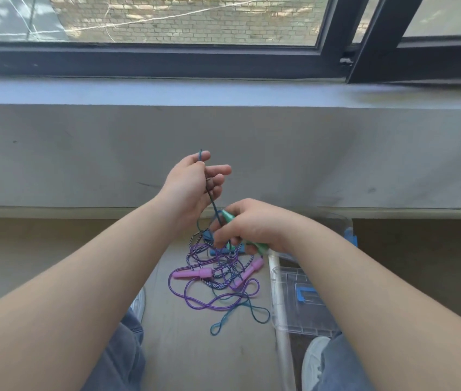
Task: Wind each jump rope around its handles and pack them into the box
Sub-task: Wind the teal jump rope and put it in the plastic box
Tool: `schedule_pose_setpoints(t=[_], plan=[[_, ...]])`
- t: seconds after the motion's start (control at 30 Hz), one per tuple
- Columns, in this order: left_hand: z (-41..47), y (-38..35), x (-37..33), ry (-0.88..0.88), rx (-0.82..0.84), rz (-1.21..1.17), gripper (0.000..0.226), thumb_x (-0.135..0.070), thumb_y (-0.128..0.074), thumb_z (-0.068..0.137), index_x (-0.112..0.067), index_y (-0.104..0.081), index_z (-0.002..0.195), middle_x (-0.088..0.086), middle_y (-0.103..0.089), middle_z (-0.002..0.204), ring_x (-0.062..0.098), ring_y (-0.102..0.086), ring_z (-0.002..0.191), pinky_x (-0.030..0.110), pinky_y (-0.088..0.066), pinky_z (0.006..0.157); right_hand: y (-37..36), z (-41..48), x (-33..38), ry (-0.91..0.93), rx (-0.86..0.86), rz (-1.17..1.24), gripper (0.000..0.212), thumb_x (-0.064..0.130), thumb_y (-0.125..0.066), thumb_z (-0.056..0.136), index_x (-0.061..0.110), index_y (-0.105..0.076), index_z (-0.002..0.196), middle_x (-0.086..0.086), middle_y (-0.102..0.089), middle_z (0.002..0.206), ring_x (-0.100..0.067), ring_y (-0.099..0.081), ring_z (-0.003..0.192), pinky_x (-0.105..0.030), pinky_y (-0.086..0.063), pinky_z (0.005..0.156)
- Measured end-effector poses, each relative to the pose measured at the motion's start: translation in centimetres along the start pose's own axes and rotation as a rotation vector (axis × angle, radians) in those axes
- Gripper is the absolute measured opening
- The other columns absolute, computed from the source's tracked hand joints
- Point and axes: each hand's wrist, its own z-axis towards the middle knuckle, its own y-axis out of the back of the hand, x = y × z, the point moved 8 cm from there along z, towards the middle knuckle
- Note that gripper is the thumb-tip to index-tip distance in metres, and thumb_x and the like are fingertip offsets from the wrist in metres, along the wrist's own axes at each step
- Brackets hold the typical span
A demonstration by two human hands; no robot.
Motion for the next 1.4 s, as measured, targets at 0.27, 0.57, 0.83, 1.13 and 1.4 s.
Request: schedule_pose_setpoints(t=[0.27, 0.57, 0.83, 1.13, 1.4], plan=[[-0.2, 0.3, 2.5, 0.220, 0.136, 0.282, 0.035, -0.043, -0.047, 0.101, -0.011, -0.059, 0.109, 0.009, -0.067, 0.088, 0.021, -0.064, 0.069, 0.037, -0.057, 0.073, 2.3, 1.1, 1.2, 0.118, -0.199, 0.148, 0.013, 0.020, -0.060, 0.095, 0.010, -0.066, 0.090, -0.004, -0.070, 0.071, -0.024, -0.050, 0.061, -0.029, -0.038, 0.045], [0.3, 0.2, 0.6, -0.091, 0.072, 0.452, 0.014, -0.027, -0.057, 0.098, -0.023, -0.070, 0.095, -0.005, -0.072, 0.085, 0.010, -0.063, 0.066, 0.020, -0.038, 0.049, 2.4, 0.9, 2.2, 0.143, -0.131, 0.136, 0.009, 0.022, -0.062, 0.096, 0.016, -0.067, 0.090, -0.002, -0.073, 0.071, -0.017, -0.044, 0.051, -0.023, -0.036, 0.040], [1.8, 2.8, -1.3, -0.092, -0.098, 0.085, 0.012, -0.017, -0.052, 0.102, -0.013, -0.062, 0.097, 0.006, -0.070, 0.089, 0.010, -0.073, 0.064, 0.019, -0.057, 0.056, 2.8, 0.2, 1.6, 0.083, -0.119, -0.296, 0.018, 0.032, -0.065, 0.092, 0.014, -0.069, 0.094, -0.001, -0.068, 0.071, -0.021, -0.051, 0.051, -0.027, -0.046, 0.047], [1.6, 2.5, 1.0, 0.142, -0.062, 0.463, 0.041, -0.024, -0.070, 0.089, -0.006, -0.052, 0.121, 0.009, -0.051, 0.126, 0.028, -0.057, 0.113, 0.051, -0.061, 0.076, 4.1, 0.1, 2.6, 0.176, -0.246, -0.398, 0.017, 0.033, -0.054, 0.095, 0.020, -0.065, 0.092, 0.010, -0.076, 0.072, -0.010, -0.063, 0.062, -0.029, -0.050, 0.062], [0.9, 2.1, -0.3, -0.003, -0.038, 1.049, 0.067, -0.047, -0.054, 0.092, -0.022, -0.034, 0.151, 0.005, -0.047, 0.146, 0.030, -0.051, 0.126, 0.048, -0.050, 0.100, 3.9, 0.2, 2.4, 0.204, -0.189, -0.071, 0.017, 0.024, -0.051, 0.104, 0.007, -0.056, 0.105, -0.009, -0.061, 0.071, -0.022, -0.063, 0.055, -0.039, -0.060, 0.055]])
